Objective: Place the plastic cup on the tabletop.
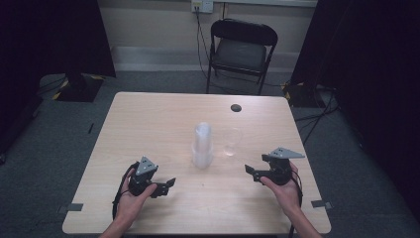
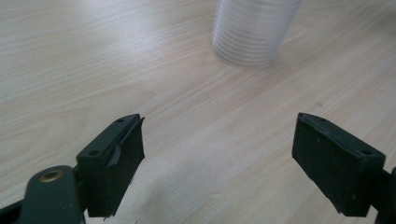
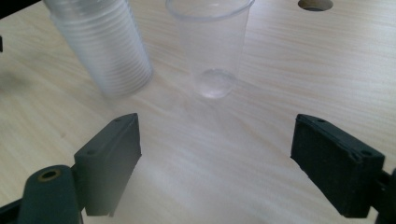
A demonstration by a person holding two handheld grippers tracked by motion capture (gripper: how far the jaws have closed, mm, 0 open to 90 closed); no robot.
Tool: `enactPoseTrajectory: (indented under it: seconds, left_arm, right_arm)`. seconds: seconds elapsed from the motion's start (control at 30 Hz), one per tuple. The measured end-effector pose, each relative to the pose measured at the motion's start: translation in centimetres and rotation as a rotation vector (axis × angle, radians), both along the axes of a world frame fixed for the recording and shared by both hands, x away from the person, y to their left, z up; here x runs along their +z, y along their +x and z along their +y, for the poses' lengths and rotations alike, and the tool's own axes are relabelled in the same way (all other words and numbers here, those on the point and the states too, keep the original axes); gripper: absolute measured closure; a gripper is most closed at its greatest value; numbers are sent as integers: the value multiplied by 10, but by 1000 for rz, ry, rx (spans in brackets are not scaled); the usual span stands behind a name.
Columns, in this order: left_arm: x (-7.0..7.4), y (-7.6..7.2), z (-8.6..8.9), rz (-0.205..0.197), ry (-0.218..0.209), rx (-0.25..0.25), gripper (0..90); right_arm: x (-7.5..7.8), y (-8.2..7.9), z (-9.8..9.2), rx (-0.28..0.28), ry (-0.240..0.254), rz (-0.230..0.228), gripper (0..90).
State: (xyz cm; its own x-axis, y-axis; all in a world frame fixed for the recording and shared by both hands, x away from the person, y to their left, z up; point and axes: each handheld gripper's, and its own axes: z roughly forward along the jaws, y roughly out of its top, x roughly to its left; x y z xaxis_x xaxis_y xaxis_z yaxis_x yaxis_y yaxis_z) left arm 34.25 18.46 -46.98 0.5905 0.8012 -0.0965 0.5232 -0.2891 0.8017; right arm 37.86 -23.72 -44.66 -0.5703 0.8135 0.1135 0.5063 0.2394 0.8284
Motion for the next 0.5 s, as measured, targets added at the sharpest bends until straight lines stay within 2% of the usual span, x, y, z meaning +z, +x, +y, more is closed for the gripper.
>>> enactPoseTrajectory:
  seconds: [0.1, 0.33, 0.37, 0.47, 0.5]
  left_arm:
    - [0, 0, 0, -1, 10, -6, 165]
    - [0, -2, -3, 5, 11, -11, 165]
    - [0, -2, -4, 7, 11, -13, 165]
    - [0, -3, -3, 8, 16, -15, 165]
    - [0, -3, -2, 5, 9, -10, 165]
  right_arm:
    - [0, -14, -5, -4, -2, -1, 154]
    - [-1, -31, -16, -18, -8, 9, 154]
    - [-2, -37, -20, -31, -3, 11, 154]
    - [-4, -41, -25, -47, -4, 11, 154]
    - [-8, -43, -27, -69, 6, 25, 155]
